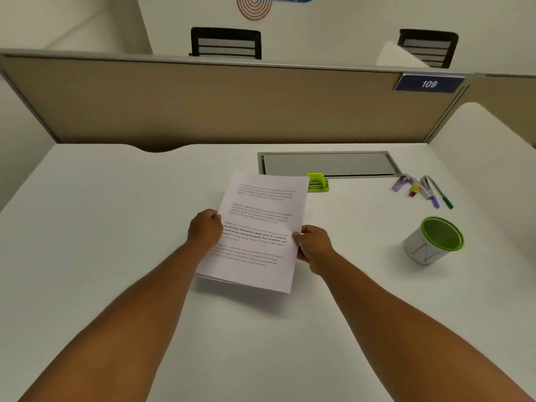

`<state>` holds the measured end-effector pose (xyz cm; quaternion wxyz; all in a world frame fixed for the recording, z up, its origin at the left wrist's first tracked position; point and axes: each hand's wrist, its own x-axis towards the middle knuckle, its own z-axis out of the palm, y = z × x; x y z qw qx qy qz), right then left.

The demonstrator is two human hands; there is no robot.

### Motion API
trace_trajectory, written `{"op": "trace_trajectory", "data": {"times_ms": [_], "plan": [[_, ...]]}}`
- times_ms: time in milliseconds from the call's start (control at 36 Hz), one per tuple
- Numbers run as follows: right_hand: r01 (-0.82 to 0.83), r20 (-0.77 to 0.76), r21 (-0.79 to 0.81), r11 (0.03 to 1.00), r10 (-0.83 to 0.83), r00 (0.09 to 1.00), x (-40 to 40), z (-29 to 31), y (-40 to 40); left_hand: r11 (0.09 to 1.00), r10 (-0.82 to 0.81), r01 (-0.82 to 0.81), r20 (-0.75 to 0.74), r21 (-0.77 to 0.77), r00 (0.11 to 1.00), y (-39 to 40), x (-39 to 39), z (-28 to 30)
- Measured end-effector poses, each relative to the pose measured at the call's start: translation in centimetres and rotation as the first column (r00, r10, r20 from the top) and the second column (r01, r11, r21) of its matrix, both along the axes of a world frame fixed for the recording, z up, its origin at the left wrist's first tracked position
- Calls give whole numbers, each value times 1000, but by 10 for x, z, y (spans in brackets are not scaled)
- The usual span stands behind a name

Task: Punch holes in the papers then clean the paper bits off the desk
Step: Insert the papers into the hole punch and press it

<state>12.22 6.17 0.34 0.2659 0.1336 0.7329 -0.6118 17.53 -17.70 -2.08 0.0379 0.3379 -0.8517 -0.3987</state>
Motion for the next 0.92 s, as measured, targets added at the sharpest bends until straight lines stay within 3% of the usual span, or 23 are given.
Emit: {"op": "trace_trajectory", "data": {"times_ms": [167,361,611,750,917], "plan": [[23,85,-69,997,-18,996,-8,0,41,995,-101,101,-26,5,995,27,-35,2],[72,194,-255,964,-22,981,-15,2,86,973,-223,224,-21,50,975,56,-73,2],[104,287,-221,970,-37,957,-26,-16,123,909,-414,411,39,70,909,84,-112,-3],[205,286,-274,940,-124,950,-28,-27,133,842,-539,539,119,39,834,96,-134,0],[334,265,-306,891,-257,929,-30,-32,134,830,-553,557,145,14,820,108,-155,0]]}}
